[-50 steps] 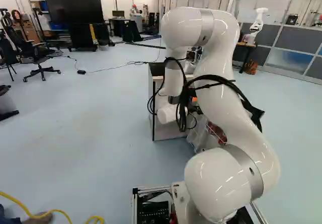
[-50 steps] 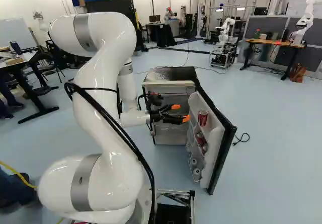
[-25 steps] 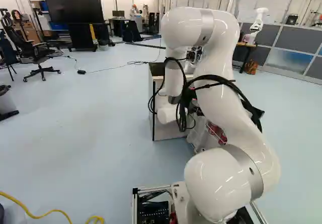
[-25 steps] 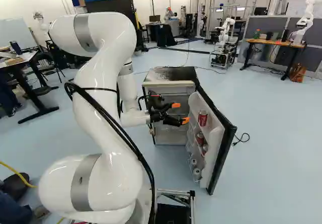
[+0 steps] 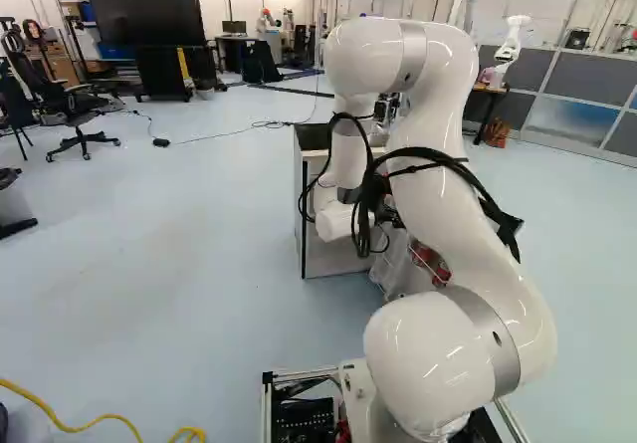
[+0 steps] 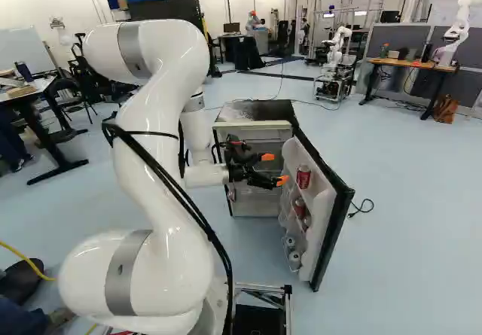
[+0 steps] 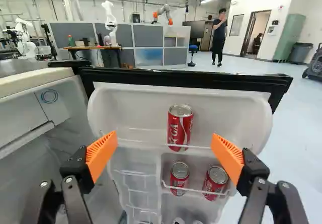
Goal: Grab a drink from the fridge
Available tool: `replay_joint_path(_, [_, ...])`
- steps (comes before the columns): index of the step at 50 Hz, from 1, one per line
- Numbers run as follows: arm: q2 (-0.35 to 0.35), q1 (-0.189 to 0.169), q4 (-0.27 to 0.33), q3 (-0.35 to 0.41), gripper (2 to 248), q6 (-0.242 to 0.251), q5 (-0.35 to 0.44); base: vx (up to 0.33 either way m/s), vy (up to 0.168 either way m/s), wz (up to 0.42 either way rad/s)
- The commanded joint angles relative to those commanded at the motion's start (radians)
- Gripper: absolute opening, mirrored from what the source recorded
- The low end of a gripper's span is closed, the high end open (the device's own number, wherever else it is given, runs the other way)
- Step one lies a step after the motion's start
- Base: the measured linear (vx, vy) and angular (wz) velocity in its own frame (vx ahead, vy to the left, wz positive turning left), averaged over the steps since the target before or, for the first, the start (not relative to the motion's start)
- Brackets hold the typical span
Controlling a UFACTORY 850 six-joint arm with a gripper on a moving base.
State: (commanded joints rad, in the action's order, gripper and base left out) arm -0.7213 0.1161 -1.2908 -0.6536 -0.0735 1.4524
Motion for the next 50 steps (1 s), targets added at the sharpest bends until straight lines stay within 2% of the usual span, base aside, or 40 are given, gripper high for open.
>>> replay_joint_path(41, [-0.030,-0.097,0.000,-0.068,247,0.000,-0.013,0.000,0.000,0.000])
replay_joint_path(50, [-0.042,-0.108,0.000,-0.080,247,0.000,-0.024,0.000,0.000,0.000])
